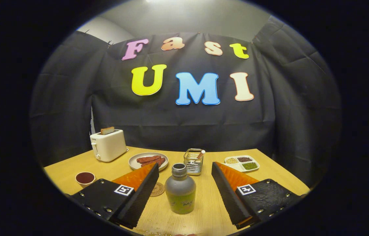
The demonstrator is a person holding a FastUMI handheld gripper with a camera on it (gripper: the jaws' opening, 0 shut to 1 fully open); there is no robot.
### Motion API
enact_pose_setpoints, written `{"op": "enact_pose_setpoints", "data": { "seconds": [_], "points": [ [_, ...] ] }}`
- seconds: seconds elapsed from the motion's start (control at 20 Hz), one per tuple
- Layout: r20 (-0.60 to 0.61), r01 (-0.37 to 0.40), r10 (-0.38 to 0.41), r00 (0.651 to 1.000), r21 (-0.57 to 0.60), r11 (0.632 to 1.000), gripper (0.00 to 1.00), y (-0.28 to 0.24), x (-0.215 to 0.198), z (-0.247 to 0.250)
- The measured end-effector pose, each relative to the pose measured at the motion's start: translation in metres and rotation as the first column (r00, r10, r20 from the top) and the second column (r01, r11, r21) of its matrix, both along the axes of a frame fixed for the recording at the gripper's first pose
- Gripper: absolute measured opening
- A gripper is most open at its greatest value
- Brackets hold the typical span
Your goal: Take the bottle from table, then pour the juice into the cup, finally place the bottle on the coaster
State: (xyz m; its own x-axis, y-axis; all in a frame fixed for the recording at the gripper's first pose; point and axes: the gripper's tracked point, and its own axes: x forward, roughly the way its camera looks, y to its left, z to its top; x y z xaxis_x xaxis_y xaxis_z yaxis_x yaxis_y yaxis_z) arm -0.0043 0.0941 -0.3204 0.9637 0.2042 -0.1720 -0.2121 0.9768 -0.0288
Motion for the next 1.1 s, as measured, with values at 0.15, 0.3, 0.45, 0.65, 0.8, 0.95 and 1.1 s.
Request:
{"op": "enact_pose_setpoints", "data": {
  "seconds": [0.15,0.3,0.45,0.65,0.8,0.95,1.1],
  "points": [
    [-0.038,0.020,-0.020,0.999,-0.011,1.000,0.99,0.004,0.007,-0.031],
    [-0.063,0.020,-0.022,0.998,-0.031,0.999,0.99,0.013,0.016,-0.055],
    [-0.054,0.029,-0.031,0.998,-0.034,0.999,0.99,0.013,0.023,-0.063],
    [-0.071,0.043,-0.044,0.996,-0.024,0.999,0.87,0.012,0.027,-0.076],
    [-0.077,0.032,-0.035,0.996,-0.039,0.999,0.80,0.015,0.036,-0.077],
    [-0.117,0.014,-0.026,0.993,-0.107,0.994,0.75,0.023,0.038,-0.076],
    [-0.107,-0.017,-0.008,0.994,-0.234,0.972,0.75,0.031,0.034,-0.061]
  ]
}}
